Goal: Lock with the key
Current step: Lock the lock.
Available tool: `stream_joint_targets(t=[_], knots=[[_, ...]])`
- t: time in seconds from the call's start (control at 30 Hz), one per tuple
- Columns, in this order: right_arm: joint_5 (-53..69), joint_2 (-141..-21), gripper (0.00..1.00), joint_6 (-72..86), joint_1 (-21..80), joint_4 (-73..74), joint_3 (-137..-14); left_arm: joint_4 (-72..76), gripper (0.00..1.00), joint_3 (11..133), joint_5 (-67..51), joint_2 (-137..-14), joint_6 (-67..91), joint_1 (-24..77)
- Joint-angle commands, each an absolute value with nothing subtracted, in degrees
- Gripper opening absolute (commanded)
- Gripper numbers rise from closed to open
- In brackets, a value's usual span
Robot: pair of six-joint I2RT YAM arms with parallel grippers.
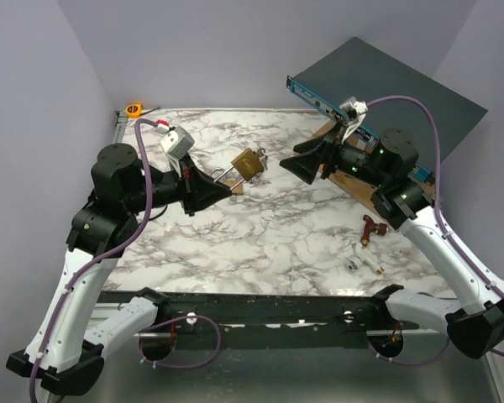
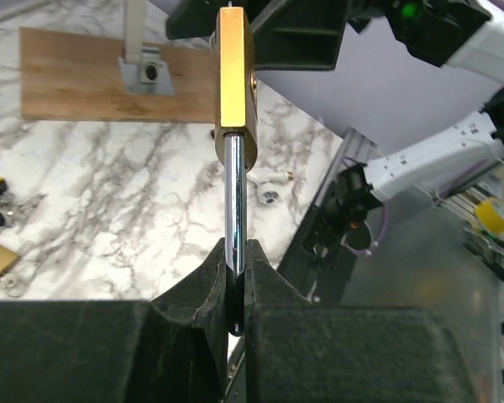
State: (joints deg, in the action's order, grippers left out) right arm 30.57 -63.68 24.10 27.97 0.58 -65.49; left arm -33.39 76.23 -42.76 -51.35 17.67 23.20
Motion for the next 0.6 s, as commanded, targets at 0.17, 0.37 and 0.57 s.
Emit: stream_joint_targets(t=[0.17,0.37,0.57], knots=[[50.94,-65.12,0.73,28.34,27.42,-11.73,-65.9,-32.78,0.0,74.44,-57.44,-46.55,17.31,22.93],[55.04,-63.56,0.62,30.4,27.37,-13.31,-64.21,-39.55,0.0,76.13,-56.91,-45.18,11.78,22.9],[63.22,-62.6,0.65,40.46,27.43,-24.3,-62.97,-39.56,0.0,74.81,-59.29,-44.58,11.26,22.94]])
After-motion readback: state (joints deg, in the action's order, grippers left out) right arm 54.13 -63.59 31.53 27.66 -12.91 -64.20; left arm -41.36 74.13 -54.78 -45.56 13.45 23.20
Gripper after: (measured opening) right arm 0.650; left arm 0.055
